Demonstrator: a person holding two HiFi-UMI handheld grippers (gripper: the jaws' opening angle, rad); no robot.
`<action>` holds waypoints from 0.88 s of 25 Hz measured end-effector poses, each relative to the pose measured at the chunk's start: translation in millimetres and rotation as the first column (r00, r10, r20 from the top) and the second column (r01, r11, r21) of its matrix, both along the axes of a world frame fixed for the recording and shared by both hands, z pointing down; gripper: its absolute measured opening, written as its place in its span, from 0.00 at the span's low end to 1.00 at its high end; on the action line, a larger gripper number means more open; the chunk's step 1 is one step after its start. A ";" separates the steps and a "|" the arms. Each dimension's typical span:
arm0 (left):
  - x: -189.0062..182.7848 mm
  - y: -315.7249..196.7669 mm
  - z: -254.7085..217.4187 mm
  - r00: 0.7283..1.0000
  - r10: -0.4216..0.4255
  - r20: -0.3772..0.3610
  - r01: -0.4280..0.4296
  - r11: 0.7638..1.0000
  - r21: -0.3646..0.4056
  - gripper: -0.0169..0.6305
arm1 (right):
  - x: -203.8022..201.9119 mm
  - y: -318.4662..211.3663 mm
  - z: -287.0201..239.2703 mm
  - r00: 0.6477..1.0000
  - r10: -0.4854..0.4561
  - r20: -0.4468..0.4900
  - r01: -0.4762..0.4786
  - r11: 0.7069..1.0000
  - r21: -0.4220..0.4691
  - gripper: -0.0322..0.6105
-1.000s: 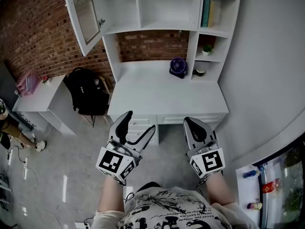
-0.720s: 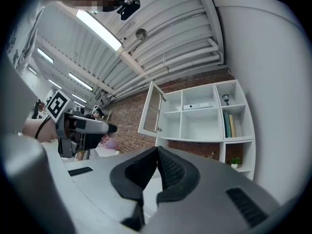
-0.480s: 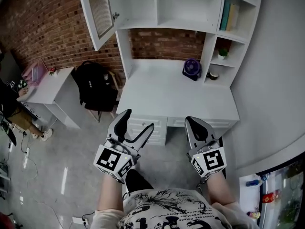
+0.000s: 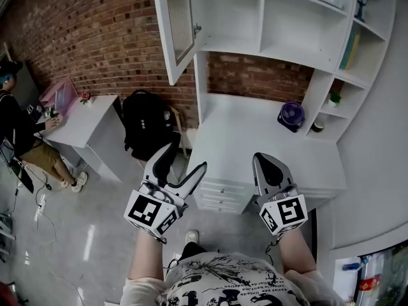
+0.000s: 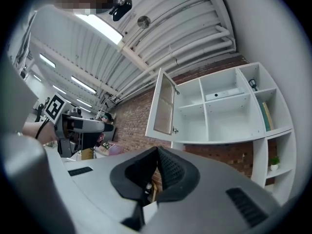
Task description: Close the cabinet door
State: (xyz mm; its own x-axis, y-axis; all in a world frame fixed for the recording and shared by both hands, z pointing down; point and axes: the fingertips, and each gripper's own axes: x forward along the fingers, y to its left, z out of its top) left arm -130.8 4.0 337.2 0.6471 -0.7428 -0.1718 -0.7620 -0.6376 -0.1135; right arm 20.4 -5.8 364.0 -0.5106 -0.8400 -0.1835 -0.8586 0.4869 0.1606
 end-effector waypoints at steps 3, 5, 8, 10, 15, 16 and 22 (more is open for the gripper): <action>-49.5 -46.6 -15.6 1.000 0.011 0.003 -0.011 1.000 0.022 0.56 | -47.8 -46.3 -14.5 1.000 0.020 -0.002 -0.020 1.000 0.012 0.07; -79.6 -77.4 -24.6 1.000 0.023 0.013 -0.024 0.999 0.038 0.56 | -79.2 -77.0 -24.0 0.999 0.032 0.000 -0.032 0.999 0.023 0.07; -121.4 -122.6 -38.5 0.999 0.045 0.015 -0.046 0.998 0.054 0.56 | -122.8 -122.2 -39.6 0.999 0.043 -0.005 -0.043 0.998 0.042 0.07; -148.1 -151.0 -48.3 0.998 0.055 0.012 -0.056 0.997 0.061 0.56 | -148.6 -149.8 -51.4 0.999 0.052 -0.011 -0.051 0.997 0.059 0.07; -191.6 -204.7 -58.9 0.996 0.091 0.019 -0.092 0.993 0.070 0.56 | -192.3 -199.2 -66.0 0.993 0.110 -0.036 -0.107 0.991 0.074 0.07; -196.2 -214.2 -60.6 0.995 0.098 0.014 -0.099 0.993 0.070 0.56 | -197.8 -207.0 -66.9 0.992 0.116 -0.047 -0.112 0.991 0.076 0.07; -195.7 -252.1 -99.5 0.979 0.198 -0.053 -0.191 0.975 0.115 0.56 | -209.3 -237.4 -75.0 0.989 0.137 -0.058 -0.133 0.989 0.070 0.07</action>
State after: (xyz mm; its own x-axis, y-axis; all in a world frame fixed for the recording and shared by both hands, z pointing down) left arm -326.5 -248.1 237.7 0.7627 -0.5781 -0.2898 -0.6321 -0.7612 -0.1451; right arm -188.9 -243.2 289.0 -0.4054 -0.8892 -0.2120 -0.9030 0.3534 0.2442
